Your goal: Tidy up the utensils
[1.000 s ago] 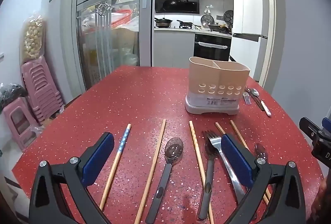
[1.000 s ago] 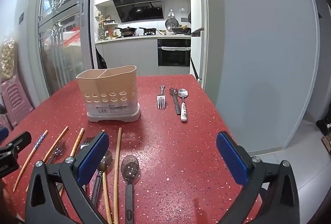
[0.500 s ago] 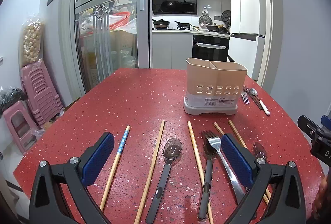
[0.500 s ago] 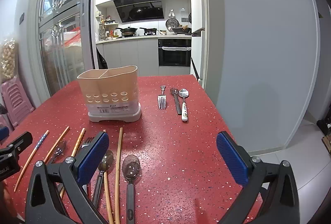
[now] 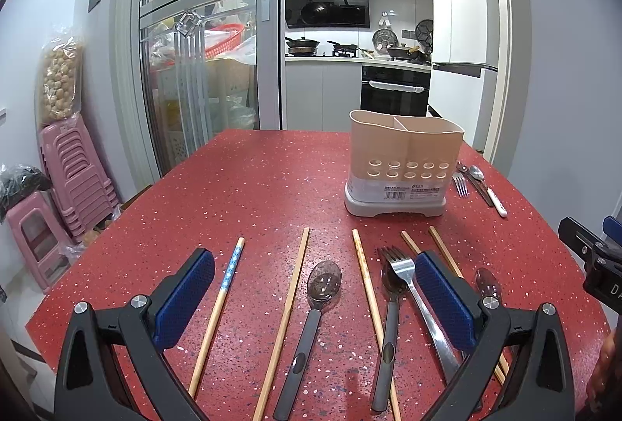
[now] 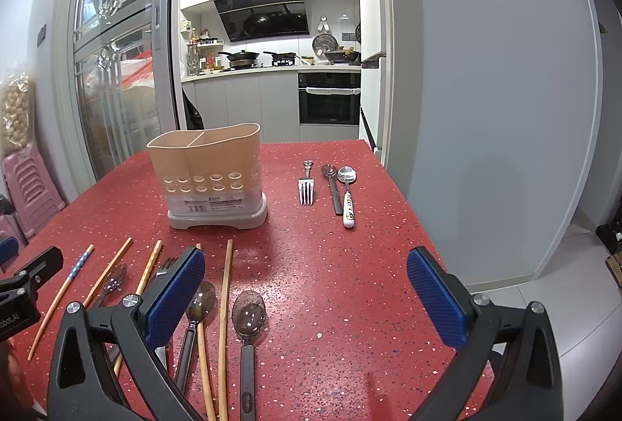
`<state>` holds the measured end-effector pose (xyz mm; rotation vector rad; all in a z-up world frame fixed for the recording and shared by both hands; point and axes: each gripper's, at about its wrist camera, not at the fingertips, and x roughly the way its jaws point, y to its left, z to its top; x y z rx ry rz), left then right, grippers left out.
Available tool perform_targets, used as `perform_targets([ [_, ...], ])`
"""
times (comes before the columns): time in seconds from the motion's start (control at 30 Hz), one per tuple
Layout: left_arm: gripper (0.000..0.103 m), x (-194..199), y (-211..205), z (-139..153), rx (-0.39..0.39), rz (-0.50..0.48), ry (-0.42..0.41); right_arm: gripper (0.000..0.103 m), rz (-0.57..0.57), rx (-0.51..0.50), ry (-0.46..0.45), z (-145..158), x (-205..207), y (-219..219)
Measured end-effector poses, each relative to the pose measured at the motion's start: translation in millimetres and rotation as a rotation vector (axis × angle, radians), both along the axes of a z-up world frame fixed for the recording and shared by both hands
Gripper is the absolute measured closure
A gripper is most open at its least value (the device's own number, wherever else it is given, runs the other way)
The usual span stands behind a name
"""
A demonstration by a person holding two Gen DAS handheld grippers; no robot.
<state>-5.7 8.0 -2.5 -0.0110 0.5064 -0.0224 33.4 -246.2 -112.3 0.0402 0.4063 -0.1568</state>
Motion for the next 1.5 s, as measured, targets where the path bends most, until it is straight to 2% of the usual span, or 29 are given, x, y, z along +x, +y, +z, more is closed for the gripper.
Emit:
perform_targets([
  [1.5, 0.000, 0.3, -2.2, -2.0, 0.001, -0.003, 0.004, 0.000, -0.002, 0.007, -0.002, -2.2, -3.1, 0.0],
])
